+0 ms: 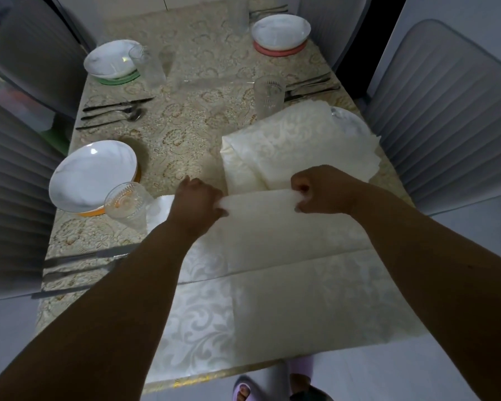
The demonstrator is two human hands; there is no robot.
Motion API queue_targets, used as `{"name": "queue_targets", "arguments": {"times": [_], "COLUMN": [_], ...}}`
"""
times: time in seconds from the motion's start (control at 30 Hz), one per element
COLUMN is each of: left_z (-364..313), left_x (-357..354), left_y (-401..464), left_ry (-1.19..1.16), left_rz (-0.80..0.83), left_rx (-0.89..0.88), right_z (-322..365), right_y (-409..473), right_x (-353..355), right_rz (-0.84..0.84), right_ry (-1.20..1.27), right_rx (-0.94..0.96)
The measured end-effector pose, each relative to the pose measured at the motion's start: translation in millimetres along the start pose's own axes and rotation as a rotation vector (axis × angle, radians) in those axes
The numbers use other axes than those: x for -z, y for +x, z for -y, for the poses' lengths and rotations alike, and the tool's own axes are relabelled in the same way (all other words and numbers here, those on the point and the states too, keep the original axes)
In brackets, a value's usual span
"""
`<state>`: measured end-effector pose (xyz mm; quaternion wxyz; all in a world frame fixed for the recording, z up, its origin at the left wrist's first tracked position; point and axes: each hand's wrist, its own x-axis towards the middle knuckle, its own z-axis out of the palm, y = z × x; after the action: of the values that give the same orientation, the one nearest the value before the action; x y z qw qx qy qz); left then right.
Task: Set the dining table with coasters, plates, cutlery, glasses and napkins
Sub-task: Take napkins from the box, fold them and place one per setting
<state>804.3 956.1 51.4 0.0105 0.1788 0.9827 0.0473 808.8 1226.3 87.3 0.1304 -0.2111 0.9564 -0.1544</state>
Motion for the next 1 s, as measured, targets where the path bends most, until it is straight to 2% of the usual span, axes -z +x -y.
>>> {"name": "queue_targets", "arguments": {"times": [0.13, 0.23, 0.47, 0.77, 1.0], "left_z": [11, 10, 0, -14, -13], "left_x": [19, 25, 17, -2, -20], "left_y": [-30, -60, -126, -197, -230], "left_ry": [-0.086, -0.131, -0.217, -0.276, -0.250], "left_rz": [-0.097, -0.100, 0.031, 0.223, 0.224], "left_rx": [-0.004, -0.031, 0.008, 0.027, -0.064], "right_z": [-7, -8, 0, 12, 15], "right_y": [-22, -41, -95, -171, -200], "right_x": [17, 21, -11, -66, -107], "right_rz": [-0.088, -0.121, -0.043, 0.076, -0.012], "right_ry": [-0.022, -0.036, -0.083, -0.042, 0.021], "right_rx": [-0.031, -0.070, -0.183, -0.224, -0.260]}}
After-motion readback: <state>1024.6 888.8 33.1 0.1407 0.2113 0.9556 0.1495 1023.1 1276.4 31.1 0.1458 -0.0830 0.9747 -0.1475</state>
